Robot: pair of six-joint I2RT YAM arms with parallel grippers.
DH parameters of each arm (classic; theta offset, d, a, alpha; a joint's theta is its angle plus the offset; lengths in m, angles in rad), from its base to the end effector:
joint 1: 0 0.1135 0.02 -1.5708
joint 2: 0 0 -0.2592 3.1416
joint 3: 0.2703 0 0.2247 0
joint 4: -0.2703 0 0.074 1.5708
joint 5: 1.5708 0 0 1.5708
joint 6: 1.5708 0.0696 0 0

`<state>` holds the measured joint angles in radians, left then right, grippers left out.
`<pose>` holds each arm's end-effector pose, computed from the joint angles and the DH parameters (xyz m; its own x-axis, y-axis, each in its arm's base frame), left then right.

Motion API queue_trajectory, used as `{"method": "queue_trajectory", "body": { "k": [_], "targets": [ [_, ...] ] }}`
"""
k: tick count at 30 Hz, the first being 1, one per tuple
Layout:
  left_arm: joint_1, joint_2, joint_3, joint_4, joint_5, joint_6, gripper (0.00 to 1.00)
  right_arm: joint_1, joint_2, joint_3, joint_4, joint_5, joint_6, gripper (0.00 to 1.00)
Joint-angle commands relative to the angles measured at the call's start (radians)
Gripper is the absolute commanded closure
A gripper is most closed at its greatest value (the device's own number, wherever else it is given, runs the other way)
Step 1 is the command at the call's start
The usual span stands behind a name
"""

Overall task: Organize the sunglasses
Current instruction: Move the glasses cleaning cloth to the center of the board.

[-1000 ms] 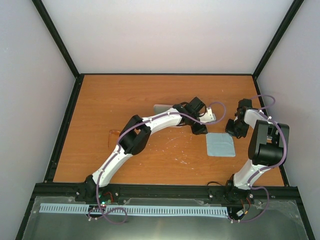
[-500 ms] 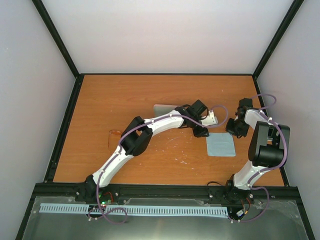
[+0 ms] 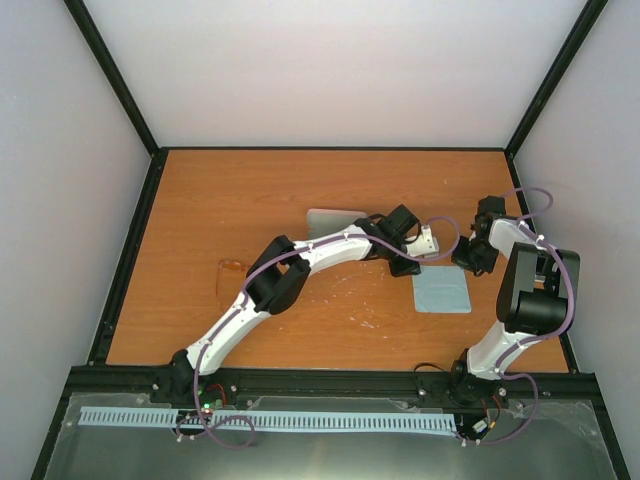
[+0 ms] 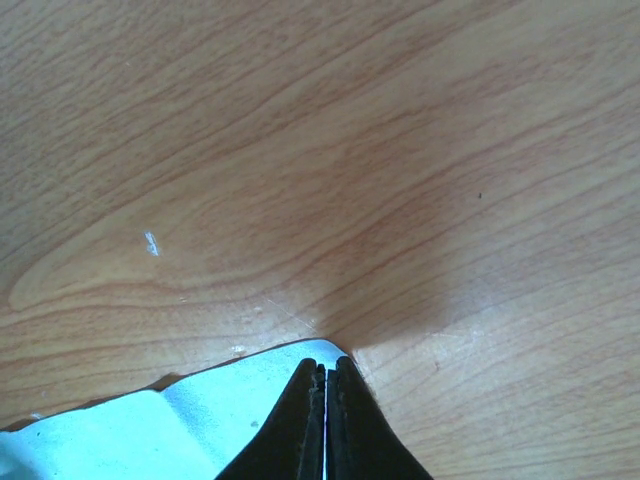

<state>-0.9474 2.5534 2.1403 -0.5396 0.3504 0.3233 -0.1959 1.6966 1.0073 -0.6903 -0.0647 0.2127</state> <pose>0.2952 -0.4514 0.1118 -0.1720 0.7503 -0.6383 0.9843 0.1565 -0.0812 0.2805 -0.0511 0.1384 -0.9028 0.3939 -0.1724 0.3814 0.9188 0.1022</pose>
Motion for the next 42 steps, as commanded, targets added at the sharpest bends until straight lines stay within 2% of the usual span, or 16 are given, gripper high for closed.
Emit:
{"method": "queue_trajectory", "body": {
  "k": [1,8,12,15,16,19,21,24,32,42],
  "targets": [
    [-0.007,0.035,0.043,0.002,-0.023,-0.01,0.64,-0.002,-0.016,0.0,0.009,0.0,-0.012,0.97],
    [-0.008,0.031,0.028,-0.022,0.002,-0.008,0.77,-0.001,-0.012,0.006,-0.004,-0.017,-0.012,0.96],
    [-0.01,0.027,0.017,-0.032,0.006,-0.003,0.82,-0.001,-0.026,0.002,-0.017,0.02,-0.005,0.83],
    [-0.016,0.023,0.006,-0.036,0.008,-0.003,0.86,-0.001,-0.034,0.002,-0.022,0.038,-0.001,0.81],
    [-0.019,0.022,0.004,-0.036,0.008,-0.003,0.89,-0.001,-0.032,0.002,-0.023,0.041,0.0,0.78],
    [-0.023,0.02,-0.003,-0.04,0.009,-0.001,0.98,-0.001,-0.034,0.001,-0.025,0.053,0.0,0.57],
    [-0.025,0.018,-0.005,-0.039,0.005,0.0,0.99,-0.001,-0.035,0.001,-0.023,0.057,-0.005,0.53],
    [-0.025,0.017,-0.005,-0.039,-0.005,0.007,0.99,-0.002,-0.029,0.002,-0.02,0.041,-0.012,0.53],
    [-0.026,0.013,0.0,-0.039,-0.035,0.015,0.99,-0.001,0.011,-0.001,-0.021,0.023,-0.014,0.68],
    [-0.019,-0.003,-0.02,-0.042,-0.082,0.041,0.99,0.001,0.048,0.003,-0.016,-0.013,-0.008,0.66]
  ]
}}
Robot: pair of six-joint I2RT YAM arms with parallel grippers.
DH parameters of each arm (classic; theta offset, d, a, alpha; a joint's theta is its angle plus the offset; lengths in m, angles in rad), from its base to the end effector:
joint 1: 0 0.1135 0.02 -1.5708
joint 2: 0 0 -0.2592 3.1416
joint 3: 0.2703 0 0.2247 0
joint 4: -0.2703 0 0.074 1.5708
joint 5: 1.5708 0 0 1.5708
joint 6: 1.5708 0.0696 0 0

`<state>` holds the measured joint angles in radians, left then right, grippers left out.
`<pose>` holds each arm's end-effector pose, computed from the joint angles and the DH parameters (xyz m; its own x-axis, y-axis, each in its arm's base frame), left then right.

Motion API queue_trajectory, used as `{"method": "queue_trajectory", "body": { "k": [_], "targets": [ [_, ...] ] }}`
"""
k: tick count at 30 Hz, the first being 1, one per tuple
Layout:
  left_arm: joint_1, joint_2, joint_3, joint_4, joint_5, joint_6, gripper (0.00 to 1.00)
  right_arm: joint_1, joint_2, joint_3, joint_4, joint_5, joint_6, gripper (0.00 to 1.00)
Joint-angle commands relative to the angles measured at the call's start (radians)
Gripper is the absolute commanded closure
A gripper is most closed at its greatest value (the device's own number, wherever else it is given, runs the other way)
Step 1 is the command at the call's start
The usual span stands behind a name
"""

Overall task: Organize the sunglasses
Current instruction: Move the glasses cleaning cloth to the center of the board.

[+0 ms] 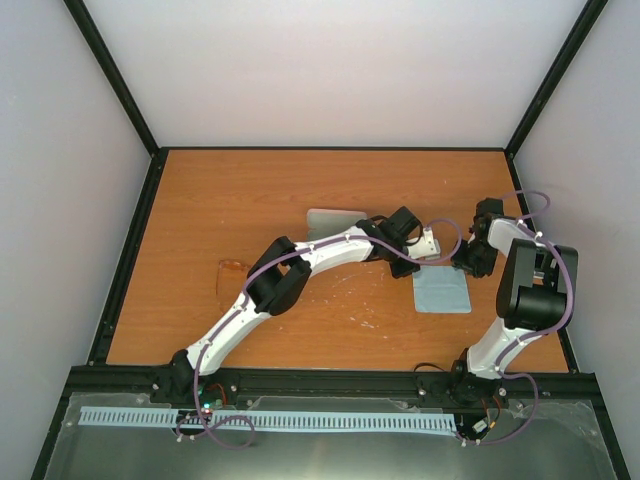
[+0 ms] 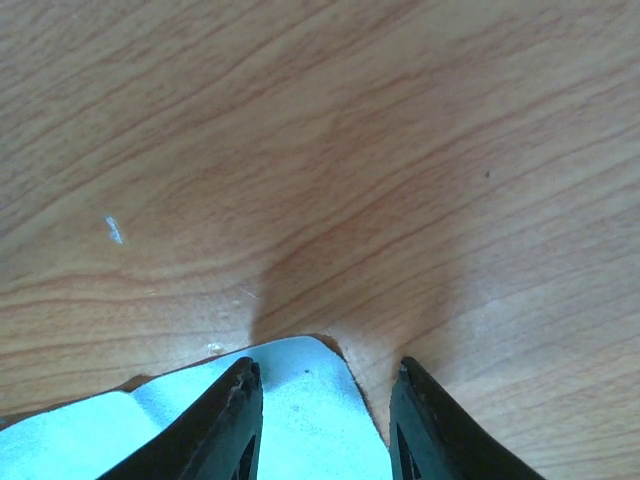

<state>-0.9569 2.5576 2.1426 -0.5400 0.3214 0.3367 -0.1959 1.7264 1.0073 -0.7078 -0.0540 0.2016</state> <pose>0.2928 -0.4536 0.1097 -0.1529 0.7611 -0.6304 0.9866 0.1546 -0.0526 0.2785 -0.0514 0.1301 -0.9137 0.3852 -0.1298 0.3774 0.9225 0.0810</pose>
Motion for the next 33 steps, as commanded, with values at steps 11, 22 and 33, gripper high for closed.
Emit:
{"method": "queue_trajectory", "body": {
  "k": [11,22,33],
  "targets": [
    [0.049,-0.046,-0.083,-0.031,-0.096,0.086,0.99,0.0,-0.021,0.044,0.023,-0.041,-0.035,0.48],
    [0.095,-0.071,-0.116,-0.039,-0.108,0.15,0.99,0.001,-0.024,0.065,0.117,-0.227,-0.091,0.45],
    [0.133,-0.108,-0.176,-0.015,-0.097,0.218,0.99,0.052,0.047,0.086,0.135,-0.257,-0.155,0.49]
  ]
}}
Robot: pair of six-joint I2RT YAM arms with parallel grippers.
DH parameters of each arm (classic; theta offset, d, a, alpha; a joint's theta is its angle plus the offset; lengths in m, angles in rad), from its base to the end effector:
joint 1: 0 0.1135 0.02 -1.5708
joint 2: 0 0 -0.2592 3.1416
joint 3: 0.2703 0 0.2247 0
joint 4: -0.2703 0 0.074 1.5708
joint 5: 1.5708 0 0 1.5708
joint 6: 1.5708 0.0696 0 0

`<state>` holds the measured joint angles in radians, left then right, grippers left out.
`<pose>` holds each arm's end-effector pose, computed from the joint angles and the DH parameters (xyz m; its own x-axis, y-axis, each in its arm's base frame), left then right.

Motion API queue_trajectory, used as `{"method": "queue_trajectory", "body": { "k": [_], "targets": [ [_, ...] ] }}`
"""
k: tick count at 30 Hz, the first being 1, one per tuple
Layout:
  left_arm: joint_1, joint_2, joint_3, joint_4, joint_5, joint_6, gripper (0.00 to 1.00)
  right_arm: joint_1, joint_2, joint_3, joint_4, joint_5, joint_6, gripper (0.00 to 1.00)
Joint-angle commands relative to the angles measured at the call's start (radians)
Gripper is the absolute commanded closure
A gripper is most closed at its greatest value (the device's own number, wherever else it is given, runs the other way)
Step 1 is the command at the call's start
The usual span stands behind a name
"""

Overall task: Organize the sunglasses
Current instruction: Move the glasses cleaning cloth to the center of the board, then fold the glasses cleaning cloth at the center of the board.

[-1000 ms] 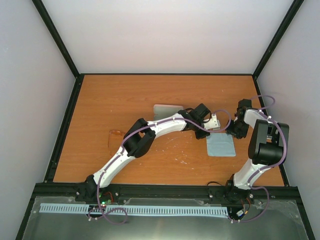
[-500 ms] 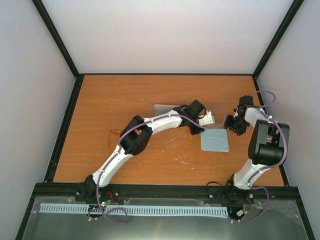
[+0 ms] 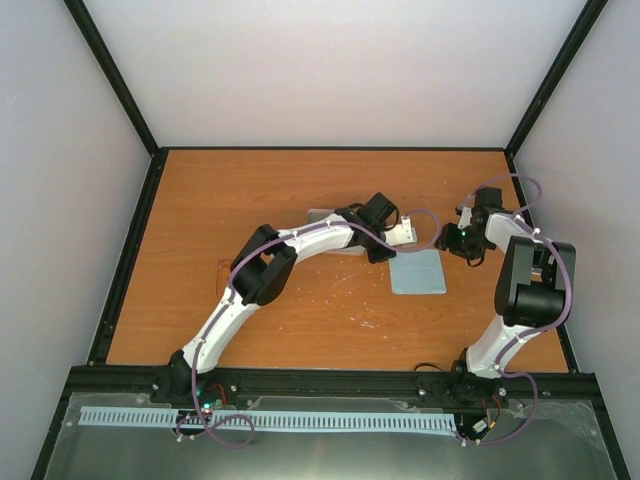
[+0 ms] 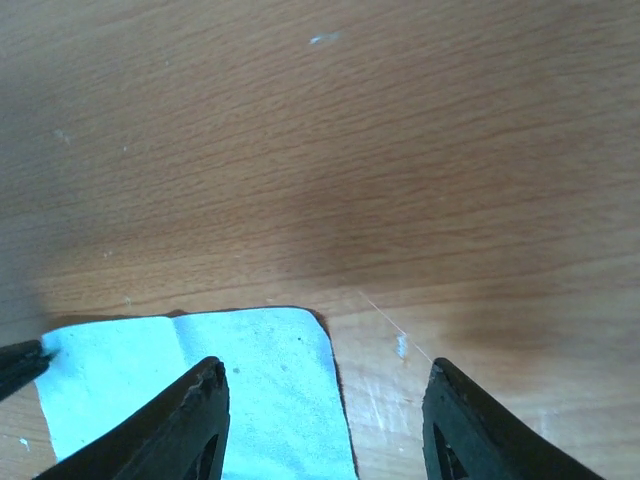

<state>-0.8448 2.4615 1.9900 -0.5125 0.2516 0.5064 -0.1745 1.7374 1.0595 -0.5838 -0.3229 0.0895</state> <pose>0.3323 -0.4004 0.1138 -0.0877 0.8064 -0.5848 0.9816 0.1701 0.0873 0.3110 -0.0324 0.1467 -0.9282 0.2497 -0.2760 0.1532 0.9321 0.3283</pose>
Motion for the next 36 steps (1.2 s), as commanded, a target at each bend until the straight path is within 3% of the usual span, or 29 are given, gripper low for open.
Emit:
{"method": "queue_trajectory", "body": {
  "k": [1,21,28,36],
  "targets": [
    [0.023,-0.01,-0.021,-0.038,-0.026,0.053,0.99,0.039,0.045,0.037,0.009,0.023,-0.049,0.49],
    [0.03,0.03,0.056,-0.022,-0.013,0.072,0.99,0.144,0.131,0.084,-0.012,0.133,-0.081,0.56],
    [0.031,0.028,0.057,-0.017,-0.01,0.067,0.99,0.178,0.145,0.08,-0.03,0.188,-0.086,0.66],
    [0.032,0.024,0.054,-0.009,-0.014,0.061,0.99,0.18,0.158,0.084,-0.053,0.231,-0.084,0.86]
  ]
}}
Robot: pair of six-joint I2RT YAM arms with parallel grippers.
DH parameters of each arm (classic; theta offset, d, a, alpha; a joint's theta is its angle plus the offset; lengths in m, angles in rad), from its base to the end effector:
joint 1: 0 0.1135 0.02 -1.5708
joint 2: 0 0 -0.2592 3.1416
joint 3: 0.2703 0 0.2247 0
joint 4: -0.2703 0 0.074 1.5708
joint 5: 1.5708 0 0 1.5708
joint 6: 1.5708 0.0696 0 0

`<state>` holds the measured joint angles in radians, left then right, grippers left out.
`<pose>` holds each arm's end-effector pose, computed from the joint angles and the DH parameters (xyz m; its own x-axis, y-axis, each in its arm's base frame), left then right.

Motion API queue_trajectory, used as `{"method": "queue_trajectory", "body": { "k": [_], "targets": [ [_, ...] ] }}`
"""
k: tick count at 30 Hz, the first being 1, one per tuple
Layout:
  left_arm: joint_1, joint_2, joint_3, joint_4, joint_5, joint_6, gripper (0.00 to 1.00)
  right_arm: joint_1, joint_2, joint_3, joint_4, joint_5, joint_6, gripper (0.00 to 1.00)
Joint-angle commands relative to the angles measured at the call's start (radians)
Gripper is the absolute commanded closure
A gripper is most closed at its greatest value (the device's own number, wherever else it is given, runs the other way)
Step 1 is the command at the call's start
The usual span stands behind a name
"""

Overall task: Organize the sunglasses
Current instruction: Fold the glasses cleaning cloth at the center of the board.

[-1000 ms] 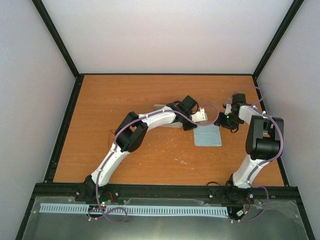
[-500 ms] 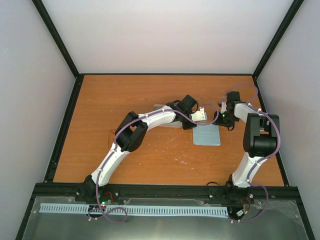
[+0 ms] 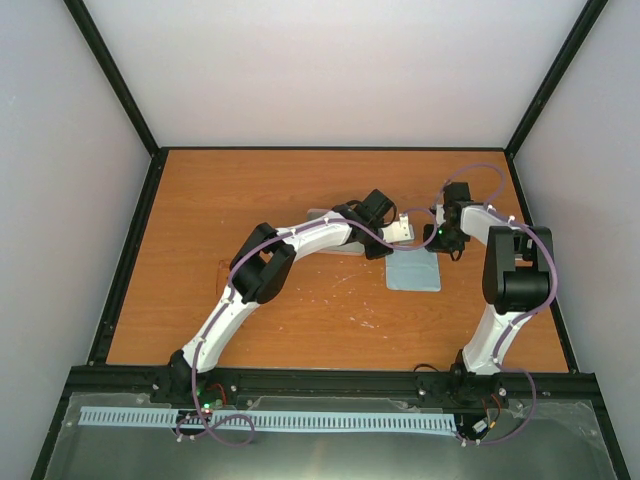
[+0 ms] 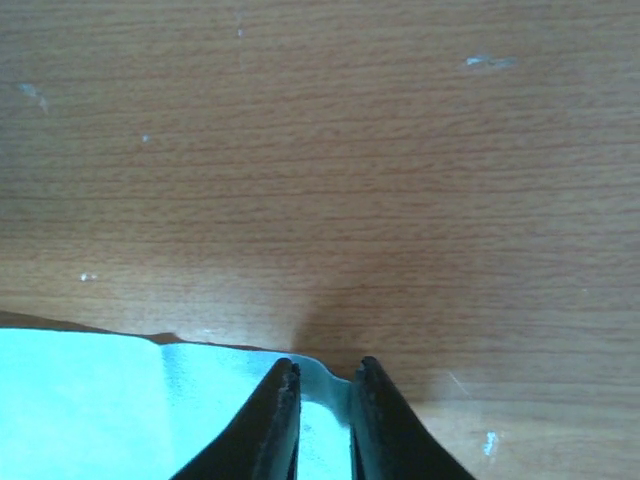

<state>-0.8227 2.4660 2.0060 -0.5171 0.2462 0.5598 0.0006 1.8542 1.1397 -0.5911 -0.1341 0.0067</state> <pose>0.3427 -0.3942 0.1159 -0.0510 0.8121 -0.5813 0.9804 0.1517 0.1259 0.3328 0.0095 0.1278 -0.9653 0.0061 -0.2612 -0.0292 0.9910 0.1308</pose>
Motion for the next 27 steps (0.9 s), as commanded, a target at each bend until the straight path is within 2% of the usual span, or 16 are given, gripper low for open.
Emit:
{"method": "queue_trajectory", "body": {
  "k": [1,4,16,27],
  "targets": [
    [0.011,0.019,0.037,-0.003,-0.008,0.007,0.99,0.005,0.039,0.004,-0.046,0.047,0.0,0.89],
    [0.01,0.014,0.038,0.002,-0.01,-0.001,0.99,0.004,0.023,0.004,-0.039,0.052,0.002,0.97],
    [0.01,-0.019,0.037,0.035,-0.02,-0.022,0.99,0.005,-0.082,-0.053,0.039,-0.028,0.012,0.97],
    [0.01,-0.053,0.008,0.065,-0.022,-0.04,0.99,0.002,-0.198,-0.135,0.104,-0.012,0.016,0.97]
  ]
}}
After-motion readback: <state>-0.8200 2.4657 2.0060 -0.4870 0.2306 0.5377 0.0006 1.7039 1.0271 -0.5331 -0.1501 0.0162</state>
